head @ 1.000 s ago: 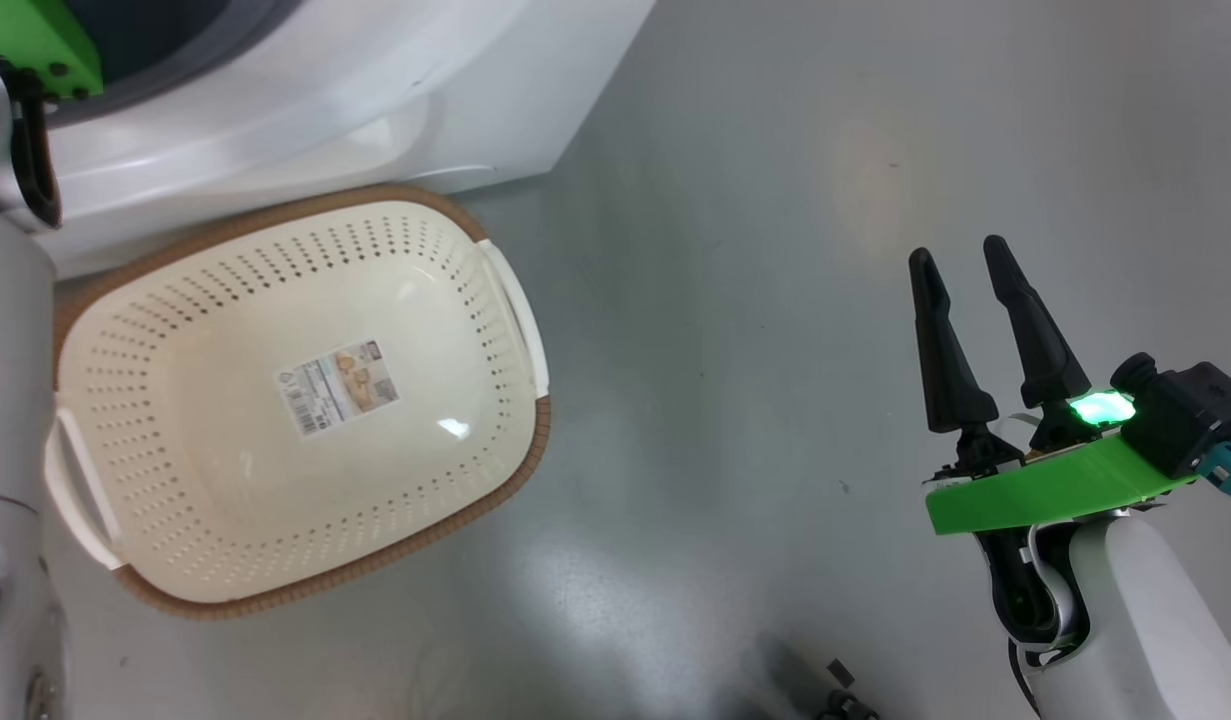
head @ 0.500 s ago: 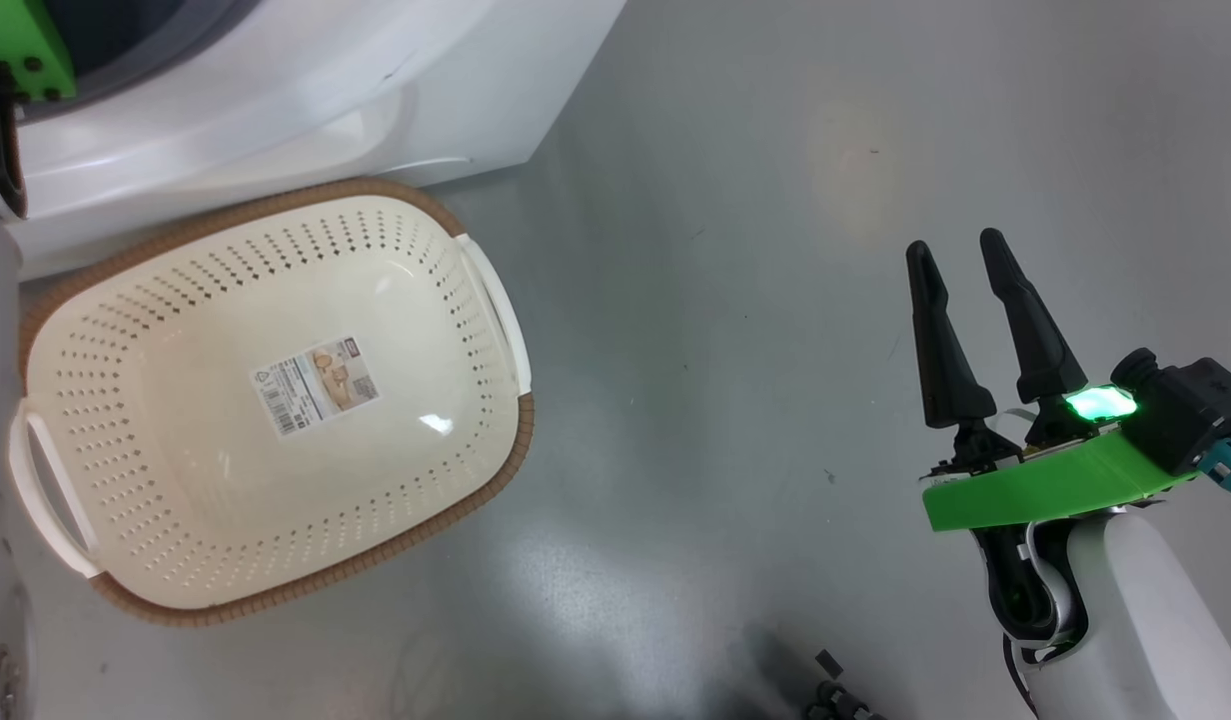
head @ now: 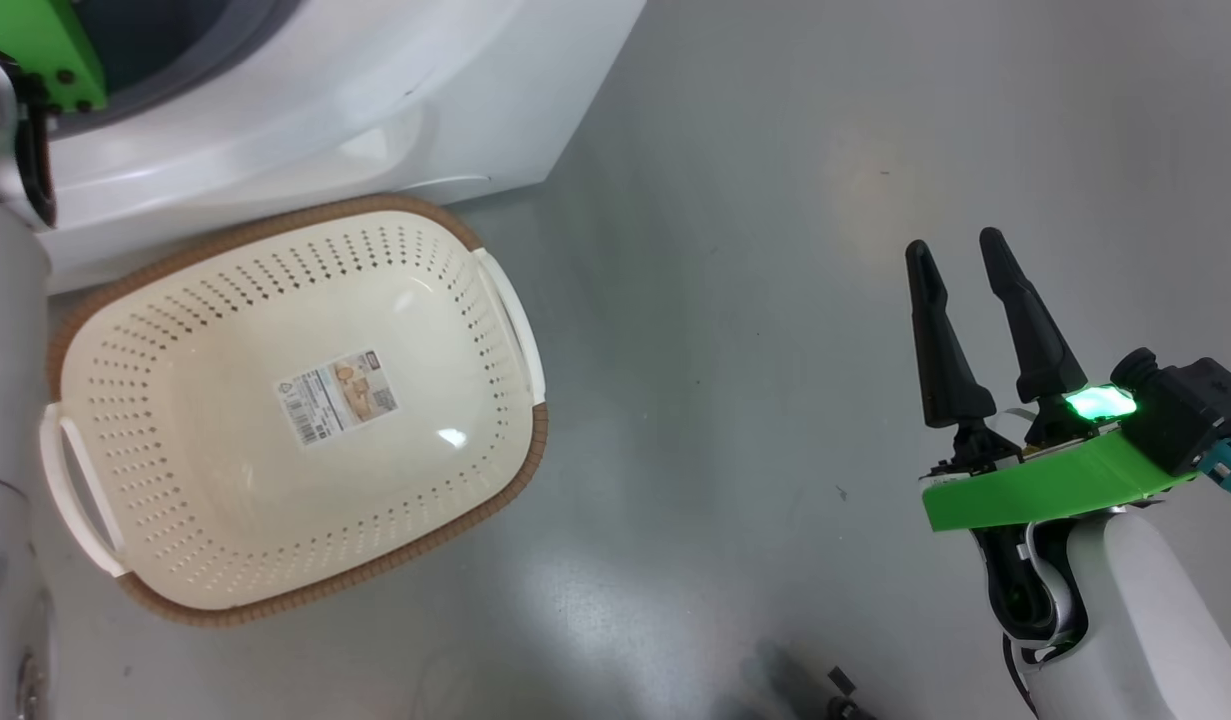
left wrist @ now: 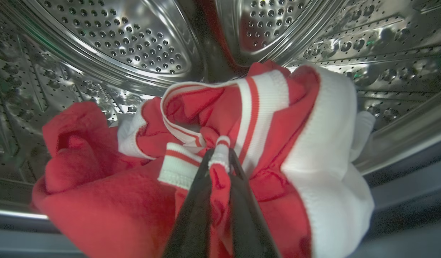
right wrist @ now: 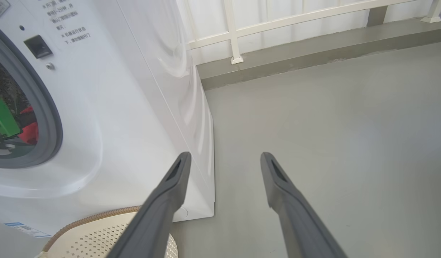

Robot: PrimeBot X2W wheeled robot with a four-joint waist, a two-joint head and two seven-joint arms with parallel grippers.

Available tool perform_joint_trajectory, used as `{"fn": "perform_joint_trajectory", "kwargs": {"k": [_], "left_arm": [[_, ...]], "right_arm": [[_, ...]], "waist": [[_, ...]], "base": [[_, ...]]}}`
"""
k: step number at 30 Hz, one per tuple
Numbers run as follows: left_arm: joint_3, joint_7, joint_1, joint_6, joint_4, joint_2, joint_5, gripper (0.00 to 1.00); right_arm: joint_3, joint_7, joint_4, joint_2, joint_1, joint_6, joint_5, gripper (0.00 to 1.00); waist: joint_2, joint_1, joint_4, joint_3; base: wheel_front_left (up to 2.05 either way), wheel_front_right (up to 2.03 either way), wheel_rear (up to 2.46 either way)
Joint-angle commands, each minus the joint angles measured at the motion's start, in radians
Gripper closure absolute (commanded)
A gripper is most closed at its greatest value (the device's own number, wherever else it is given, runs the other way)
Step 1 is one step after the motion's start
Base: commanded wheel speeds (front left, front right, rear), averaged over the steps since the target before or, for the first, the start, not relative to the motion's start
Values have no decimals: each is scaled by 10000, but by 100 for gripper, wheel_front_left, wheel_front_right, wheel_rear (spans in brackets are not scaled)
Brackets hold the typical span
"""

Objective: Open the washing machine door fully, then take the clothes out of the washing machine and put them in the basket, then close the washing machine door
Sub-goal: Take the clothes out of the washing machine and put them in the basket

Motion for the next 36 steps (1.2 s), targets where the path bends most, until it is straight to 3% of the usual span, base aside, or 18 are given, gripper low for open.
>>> {"fn": "perform_joint_trajectory", "kwargs": {"k": [1,10,23,36], "left_arm": [[131,-245,191,-67,-179,276,-183,100],[588,-904,1253,-405,-676,-103,-840,100],[1618,-918,4197,-753,-4675,-843,-891,100],[2446,-919,6241,-1213,-7526,-1565,-537,100]], "right_arm": [[164,-65,-220,-15,92,2,1,0],[-26,-65,-210,-136,319,2,-197,0],[-293,-65,-270,-362,715,2,-324,0],[-522,-65,-321,-429,905,2,-350,0]], "waist": [[0,0,103,-127],[0,0,555,-685],[0,0,1193,-1266],[0,0,1557,-1534]], "base": [[0,0,0],[0,0,0],[0,0,0],[0,0,0]]}}
